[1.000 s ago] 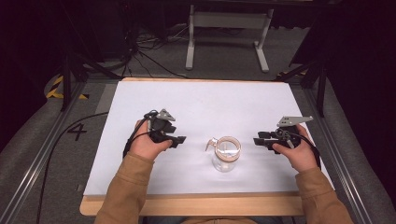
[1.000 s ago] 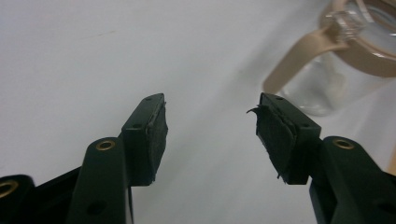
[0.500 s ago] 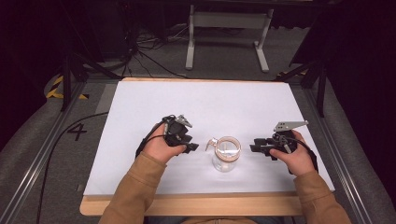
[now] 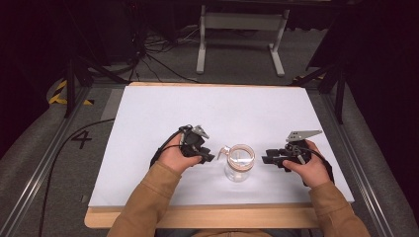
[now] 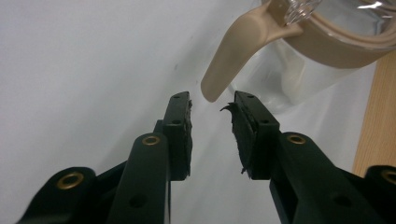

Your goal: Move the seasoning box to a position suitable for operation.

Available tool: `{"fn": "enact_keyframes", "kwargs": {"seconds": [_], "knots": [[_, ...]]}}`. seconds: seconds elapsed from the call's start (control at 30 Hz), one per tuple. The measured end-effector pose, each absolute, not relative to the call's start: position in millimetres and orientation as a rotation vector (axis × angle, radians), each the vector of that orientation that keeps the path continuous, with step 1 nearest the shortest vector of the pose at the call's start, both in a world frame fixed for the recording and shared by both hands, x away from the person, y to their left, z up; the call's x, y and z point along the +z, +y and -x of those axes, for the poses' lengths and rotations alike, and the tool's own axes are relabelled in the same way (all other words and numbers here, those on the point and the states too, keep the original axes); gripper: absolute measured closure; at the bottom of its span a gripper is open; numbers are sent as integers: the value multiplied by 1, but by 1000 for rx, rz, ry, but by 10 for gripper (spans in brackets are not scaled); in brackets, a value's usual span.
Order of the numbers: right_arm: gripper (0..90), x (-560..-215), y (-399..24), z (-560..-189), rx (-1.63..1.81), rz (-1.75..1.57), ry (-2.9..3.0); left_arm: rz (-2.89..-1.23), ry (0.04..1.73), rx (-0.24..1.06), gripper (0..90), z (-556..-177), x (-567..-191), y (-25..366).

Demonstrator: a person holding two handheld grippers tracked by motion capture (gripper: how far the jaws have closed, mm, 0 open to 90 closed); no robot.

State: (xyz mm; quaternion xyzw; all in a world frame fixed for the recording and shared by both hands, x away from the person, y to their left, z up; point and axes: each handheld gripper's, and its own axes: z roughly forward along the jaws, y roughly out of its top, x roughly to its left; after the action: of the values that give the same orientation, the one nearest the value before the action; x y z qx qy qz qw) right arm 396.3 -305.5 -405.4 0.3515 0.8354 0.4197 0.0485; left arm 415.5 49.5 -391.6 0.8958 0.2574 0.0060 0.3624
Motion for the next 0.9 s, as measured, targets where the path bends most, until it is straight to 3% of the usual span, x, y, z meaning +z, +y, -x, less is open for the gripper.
{"fn": "enact_keyframes", "kwargs": {"seconds": [0.43,0.9], "knots": [[600,-405,-300,-392,1290,-1043,2556,-2319,557,56,853,-413,-393,36],[603,-406,-299,-380,1277,-1034,2555,-2311,547,112,860,-423,-395,30]]}}
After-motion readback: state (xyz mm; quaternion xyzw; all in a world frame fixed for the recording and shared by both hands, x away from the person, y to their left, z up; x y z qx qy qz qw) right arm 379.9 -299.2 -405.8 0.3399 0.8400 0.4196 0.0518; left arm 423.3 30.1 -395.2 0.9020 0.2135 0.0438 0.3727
